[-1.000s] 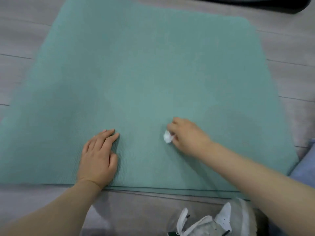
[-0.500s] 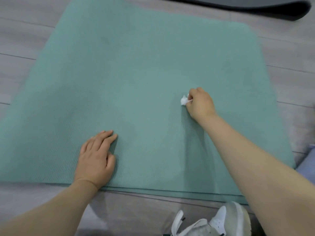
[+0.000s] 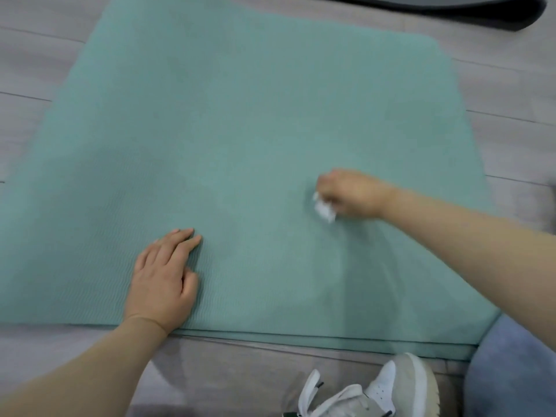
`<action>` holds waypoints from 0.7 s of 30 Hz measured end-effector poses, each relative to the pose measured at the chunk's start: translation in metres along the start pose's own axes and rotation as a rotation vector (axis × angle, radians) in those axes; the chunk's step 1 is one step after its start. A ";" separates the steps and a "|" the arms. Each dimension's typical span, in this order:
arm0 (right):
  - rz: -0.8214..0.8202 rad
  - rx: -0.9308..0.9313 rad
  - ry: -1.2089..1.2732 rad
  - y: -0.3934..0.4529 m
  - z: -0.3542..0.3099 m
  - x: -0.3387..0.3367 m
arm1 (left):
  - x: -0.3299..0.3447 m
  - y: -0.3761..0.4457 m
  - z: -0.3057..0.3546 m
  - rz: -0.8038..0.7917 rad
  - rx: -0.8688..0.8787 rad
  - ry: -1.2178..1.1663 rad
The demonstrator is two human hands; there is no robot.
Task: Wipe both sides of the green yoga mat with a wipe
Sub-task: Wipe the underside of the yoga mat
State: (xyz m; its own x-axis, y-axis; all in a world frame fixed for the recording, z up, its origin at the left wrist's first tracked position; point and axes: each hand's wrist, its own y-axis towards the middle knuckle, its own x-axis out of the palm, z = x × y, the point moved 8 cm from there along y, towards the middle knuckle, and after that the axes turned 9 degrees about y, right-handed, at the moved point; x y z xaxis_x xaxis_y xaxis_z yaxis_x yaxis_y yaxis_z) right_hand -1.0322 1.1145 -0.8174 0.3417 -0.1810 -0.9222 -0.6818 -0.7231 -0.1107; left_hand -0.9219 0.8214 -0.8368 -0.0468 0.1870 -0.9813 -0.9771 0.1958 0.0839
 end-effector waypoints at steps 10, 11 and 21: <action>0.218 0.375 0.146 -0.052 -0.014 0.008 | -0.001 0.000 0.000 0.013 -0.005 -0.010; 0.114 0.230 0.140 -0.070 -0.050 0.022 | -0.001 0.001 0.000 0.015 -0.003 -0.011; -0.032 0.035 -0.073 -0.025 0.019 -0.007 | 0.000 0.000 0.001 0.001 -0.002 -0.002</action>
State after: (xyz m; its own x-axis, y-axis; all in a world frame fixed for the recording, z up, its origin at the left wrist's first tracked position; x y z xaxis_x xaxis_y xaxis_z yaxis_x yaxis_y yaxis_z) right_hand -1.0292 1.1465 -0.8154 0.3163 -0.1077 -0.9425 -0.6937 -0.7040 -0.1523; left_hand -0.9213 0.8220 -0.8366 -0.0469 0.1895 -0.9808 -0.9774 0.1938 0.0841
